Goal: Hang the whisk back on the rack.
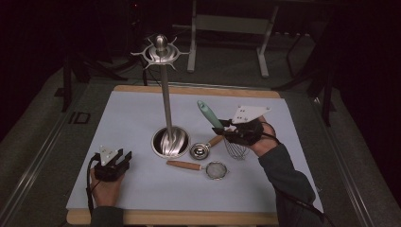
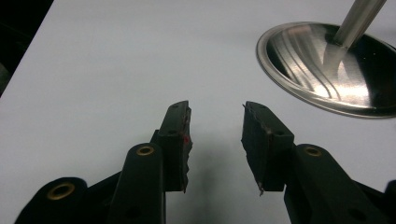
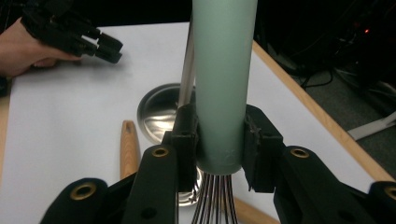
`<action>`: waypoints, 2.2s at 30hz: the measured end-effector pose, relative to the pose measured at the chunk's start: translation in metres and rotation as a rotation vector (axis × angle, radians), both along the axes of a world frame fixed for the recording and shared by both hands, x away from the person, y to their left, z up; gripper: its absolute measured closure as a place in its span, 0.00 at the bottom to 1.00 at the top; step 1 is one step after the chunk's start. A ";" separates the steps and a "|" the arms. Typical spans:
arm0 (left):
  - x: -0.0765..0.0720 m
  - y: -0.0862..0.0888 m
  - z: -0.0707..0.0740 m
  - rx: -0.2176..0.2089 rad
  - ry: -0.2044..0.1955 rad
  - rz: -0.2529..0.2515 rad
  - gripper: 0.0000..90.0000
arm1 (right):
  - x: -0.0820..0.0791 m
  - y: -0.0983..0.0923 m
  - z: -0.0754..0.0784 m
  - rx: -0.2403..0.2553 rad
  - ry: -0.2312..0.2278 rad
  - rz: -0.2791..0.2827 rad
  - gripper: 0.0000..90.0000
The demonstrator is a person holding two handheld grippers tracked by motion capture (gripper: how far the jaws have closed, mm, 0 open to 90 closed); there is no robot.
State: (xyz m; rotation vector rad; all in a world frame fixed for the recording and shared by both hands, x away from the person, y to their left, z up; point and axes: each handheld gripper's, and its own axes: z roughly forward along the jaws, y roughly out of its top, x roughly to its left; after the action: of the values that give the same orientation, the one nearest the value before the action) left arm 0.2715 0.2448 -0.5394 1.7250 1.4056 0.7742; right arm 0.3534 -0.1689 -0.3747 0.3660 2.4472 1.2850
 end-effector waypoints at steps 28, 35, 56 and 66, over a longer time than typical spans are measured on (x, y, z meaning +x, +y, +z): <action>0.001 -0.002 0.000 0.020 0.006 -0.001 0.68 | -0.004 0.018 0.040 0.089 -0.056 0.023 0.77; 0.001 -0.002 0.000 0.022 0.006 0.000 0.68 | -0.006 0.024 0.048 0.114 -0.063 0.026 0.77; 0.001 -0.002 0.000 0.017 0.007 0.000 0.68 | -0.006 0.054 0.063 0.210 -0.091 0.033 0.77; 0.001 -0.001 0.000 0.015 0.007 0.005 0.68 | 0.001 0.061 0.067 0.265 -0.068 0.054 0.77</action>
State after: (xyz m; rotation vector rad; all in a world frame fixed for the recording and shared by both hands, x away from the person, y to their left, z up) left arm 0.2724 0.2434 -0.5396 1.7377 1.4125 0.7835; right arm 0.3544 -0.1076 -0.3079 0.3194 2.2484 1.6229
